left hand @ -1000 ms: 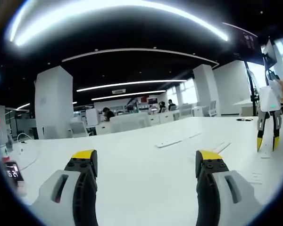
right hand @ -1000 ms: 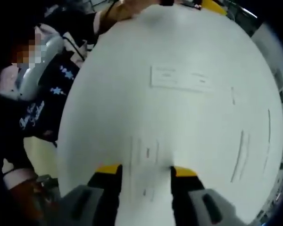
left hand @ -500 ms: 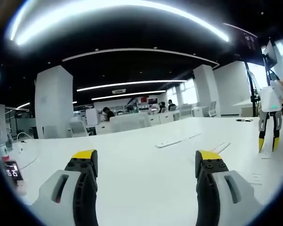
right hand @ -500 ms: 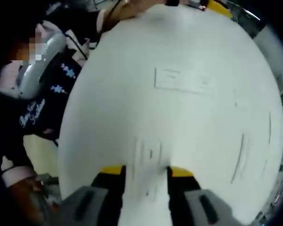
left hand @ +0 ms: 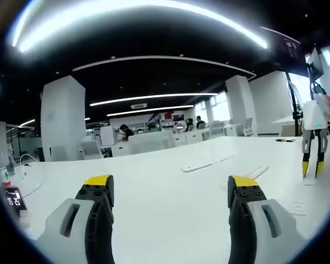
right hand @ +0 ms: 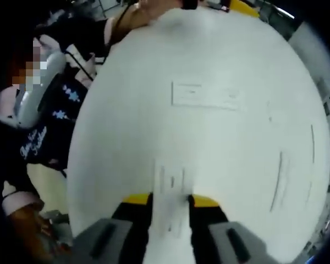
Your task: Locate the socket holder cover, grip the socket holder cover, clip it into the socket holder slot.
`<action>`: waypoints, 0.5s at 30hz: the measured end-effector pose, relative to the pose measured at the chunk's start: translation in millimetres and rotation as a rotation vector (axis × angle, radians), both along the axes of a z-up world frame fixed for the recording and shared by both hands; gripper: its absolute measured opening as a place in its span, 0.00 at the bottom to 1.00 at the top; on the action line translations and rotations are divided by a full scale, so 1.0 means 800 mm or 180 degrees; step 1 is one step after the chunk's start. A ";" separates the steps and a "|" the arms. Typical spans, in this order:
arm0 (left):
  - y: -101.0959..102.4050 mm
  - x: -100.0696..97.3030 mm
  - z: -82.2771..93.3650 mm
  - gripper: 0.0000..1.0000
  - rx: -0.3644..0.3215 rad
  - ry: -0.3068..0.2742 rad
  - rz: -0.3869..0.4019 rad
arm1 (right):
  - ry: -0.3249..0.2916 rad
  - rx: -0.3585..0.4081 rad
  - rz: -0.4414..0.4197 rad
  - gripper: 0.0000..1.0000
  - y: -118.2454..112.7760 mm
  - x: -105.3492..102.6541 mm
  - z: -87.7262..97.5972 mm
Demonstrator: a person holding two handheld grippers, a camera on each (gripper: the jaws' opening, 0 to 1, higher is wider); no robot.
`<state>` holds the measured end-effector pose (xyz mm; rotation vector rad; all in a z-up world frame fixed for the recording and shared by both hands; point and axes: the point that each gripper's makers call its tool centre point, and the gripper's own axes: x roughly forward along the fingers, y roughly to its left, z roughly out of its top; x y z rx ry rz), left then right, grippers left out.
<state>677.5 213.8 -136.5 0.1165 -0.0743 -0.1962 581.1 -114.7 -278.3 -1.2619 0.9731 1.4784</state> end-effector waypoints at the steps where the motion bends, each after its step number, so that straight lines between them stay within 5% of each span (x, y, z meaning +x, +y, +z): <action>1: 0.000 0.001 -0.001 0.84 0.0004 0.0006 0.0003 | -0.0003 -0.0014 0.0008 0.28 0.000 0.000 0.000; 15: 0.007 0.009 -0.006 0.84 0.0012 0.0025 0.0042 | 0.0033 -0.0006 0.0027 0.28 0.002 0.003 -0.004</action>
